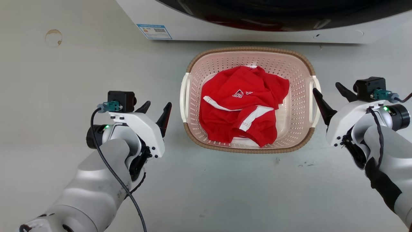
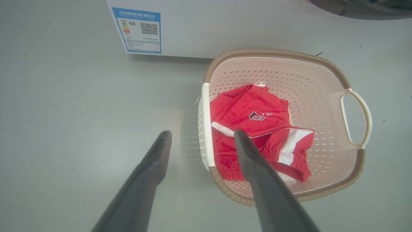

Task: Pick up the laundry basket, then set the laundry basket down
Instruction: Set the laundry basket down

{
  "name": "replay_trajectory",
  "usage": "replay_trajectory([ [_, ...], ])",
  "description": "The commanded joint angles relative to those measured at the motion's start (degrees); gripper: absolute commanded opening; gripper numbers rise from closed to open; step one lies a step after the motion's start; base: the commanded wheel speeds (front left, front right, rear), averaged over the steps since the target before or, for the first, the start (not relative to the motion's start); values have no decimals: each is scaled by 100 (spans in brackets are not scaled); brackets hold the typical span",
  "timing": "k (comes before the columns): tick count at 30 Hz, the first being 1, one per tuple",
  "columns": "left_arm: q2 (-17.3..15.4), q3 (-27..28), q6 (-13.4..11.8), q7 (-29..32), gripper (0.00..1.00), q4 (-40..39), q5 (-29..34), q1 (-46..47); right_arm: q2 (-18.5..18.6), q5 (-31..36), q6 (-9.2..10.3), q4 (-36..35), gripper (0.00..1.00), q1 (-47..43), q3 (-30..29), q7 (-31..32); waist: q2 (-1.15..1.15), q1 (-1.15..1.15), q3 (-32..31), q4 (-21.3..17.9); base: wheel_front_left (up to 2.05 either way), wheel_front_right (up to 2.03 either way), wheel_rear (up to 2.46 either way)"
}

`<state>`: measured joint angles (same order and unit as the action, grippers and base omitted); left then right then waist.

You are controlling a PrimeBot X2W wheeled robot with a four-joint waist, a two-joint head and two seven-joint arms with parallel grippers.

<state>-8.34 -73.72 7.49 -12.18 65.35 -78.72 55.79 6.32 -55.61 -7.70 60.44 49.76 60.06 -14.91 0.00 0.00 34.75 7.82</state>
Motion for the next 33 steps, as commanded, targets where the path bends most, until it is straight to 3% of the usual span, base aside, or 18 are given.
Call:
replay_trajectory([
  [1, -176, 71, 0, -91, 100, -23, -24, -144, 3, -61, 21, -80, 100, -307, 33, -8, 0, 0, -180, -19, 0, 0, 0],
  [19, -369, 456, 0, -279, 100, -56, -27, -895, 35, -60, 21, -474, 100, -1028, -498, -8, 0, 0, -1372, -152, 0, 0, 0],
  [26, -540, 1337, 0, -281, 100, -327, 716, -1368, 87, 336, 21, -869, 100, -1512, -981, -8, 0, 0, -1957, -156, 0, 0, 0],
  [33, -839, 2729, -58, -281, 100, -1038, 1940, -2318, 183, 922, 21, -1479, 100, -2206, -1602, -8, 0, 0, -2614, -164, 0, 0, 0],
])
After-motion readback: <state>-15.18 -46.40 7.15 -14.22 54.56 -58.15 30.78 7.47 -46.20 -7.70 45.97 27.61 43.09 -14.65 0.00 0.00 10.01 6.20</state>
